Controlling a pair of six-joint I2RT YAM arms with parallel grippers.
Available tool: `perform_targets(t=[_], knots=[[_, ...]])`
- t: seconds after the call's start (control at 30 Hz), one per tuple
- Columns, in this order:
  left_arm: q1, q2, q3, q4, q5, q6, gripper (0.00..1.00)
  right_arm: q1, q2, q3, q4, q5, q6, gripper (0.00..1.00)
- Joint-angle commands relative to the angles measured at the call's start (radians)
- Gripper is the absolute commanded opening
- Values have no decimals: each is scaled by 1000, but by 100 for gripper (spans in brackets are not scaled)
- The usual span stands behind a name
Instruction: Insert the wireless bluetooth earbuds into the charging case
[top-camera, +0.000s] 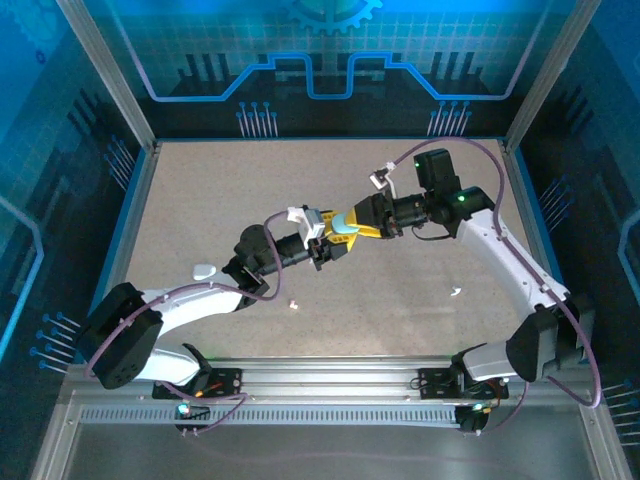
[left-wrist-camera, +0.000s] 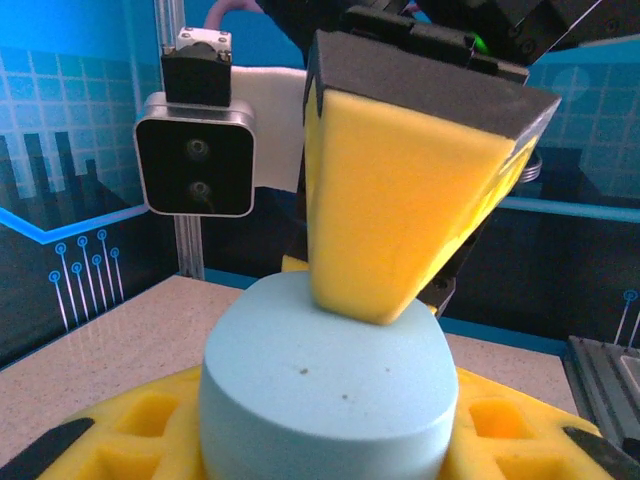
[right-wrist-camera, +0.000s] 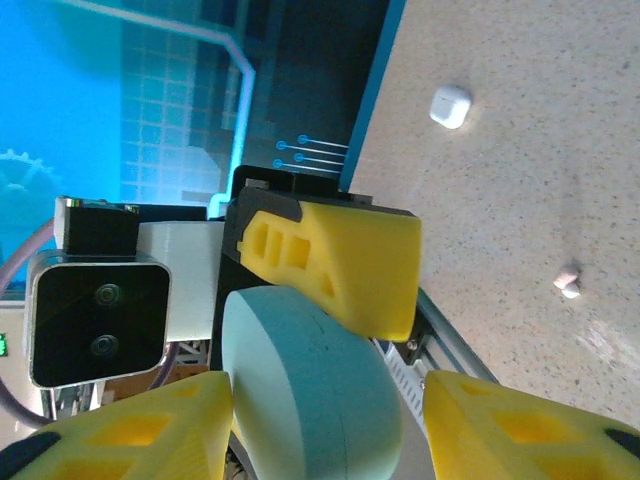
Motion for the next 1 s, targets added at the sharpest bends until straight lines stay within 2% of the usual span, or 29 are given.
perform_targets(t=[0.0,0.3,0.47,0.53,0.67,0.97], knots=[[-3,-25,38,24,37,-20,33,-4,21,-14,43,-69,18,51],[-3,-24,38,-4,30,-8,37,-10,28,-32,66,-52,44,22],[-3,-27,28,-37,-4,22,48,-23,2,-66,147,-28,113,17],[-4,-30,21,-51,-13,27,56,-31,-10,-81,187,-10,146,17],[-2,-41,-2,-72,-36,48,65,-54,-28,-105,256,39,195,16],[-3,-187,-111,-191,-174,74,75,-127,68,-154,329,299,224,18]])
